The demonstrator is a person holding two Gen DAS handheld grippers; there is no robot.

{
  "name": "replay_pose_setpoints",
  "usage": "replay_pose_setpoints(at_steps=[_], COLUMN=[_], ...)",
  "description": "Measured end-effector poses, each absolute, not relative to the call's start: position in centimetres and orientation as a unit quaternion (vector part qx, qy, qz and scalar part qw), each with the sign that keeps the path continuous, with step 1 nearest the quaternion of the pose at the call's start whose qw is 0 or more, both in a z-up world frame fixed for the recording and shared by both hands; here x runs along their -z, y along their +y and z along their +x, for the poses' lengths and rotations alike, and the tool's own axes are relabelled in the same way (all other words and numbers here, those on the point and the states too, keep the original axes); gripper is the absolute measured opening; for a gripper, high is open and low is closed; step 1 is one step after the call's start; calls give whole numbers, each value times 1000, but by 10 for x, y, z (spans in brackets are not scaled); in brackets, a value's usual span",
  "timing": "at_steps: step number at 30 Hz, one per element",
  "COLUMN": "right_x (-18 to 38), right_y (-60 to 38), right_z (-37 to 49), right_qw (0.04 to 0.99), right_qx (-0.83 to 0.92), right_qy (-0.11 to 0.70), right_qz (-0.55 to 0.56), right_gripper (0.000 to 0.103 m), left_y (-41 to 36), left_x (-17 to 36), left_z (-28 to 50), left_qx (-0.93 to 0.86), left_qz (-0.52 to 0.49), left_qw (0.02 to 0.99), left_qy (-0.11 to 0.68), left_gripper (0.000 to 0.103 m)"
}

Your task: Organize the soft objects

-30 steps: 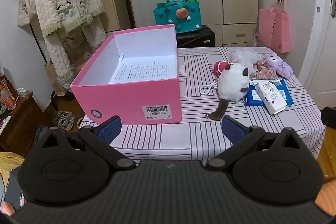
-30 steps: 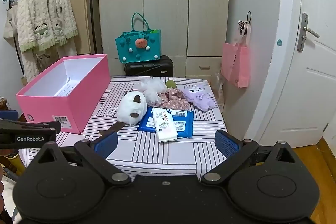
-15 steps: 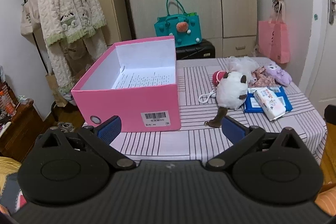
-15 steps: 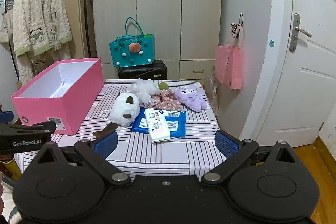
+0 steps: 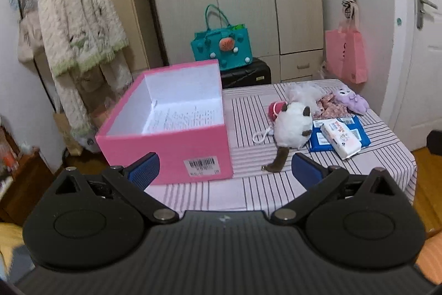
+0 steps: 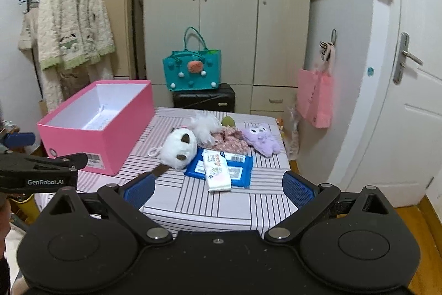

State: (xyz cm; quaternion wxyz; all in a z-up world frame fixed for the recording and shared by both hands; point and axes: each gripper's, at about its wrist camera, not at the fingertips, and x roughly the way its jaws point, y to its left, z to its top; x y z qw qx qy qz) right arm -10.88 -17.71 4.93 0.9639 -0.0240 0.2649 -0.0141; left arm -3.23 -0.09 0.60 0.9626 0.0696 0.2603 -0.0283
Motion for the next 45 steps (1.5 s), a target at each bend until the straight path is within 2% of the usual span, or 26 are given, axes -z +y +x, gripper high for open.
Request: replay_pose_setpoints(at_steps=[10,40,45], right_x=[-67,-57,-49], right_y=[-187,-188,-188], right_z=[-112,-103,-88], right_qw=[965,967,969], right_qx=[-8,-44,-104], right_qy=[261,249,224], right_qz=[-11,-23,-23], right_gripper=[100,100,100], left_y=[-2,1,5], left_x=[-41,-29,-33], left_z=[-44,-34,-29], left_qx=[76,64,106], left_qz=[76,71,78], left_qw=[960,958,961], left_qy=[258,270,243], left_gripper=[103,101,101])
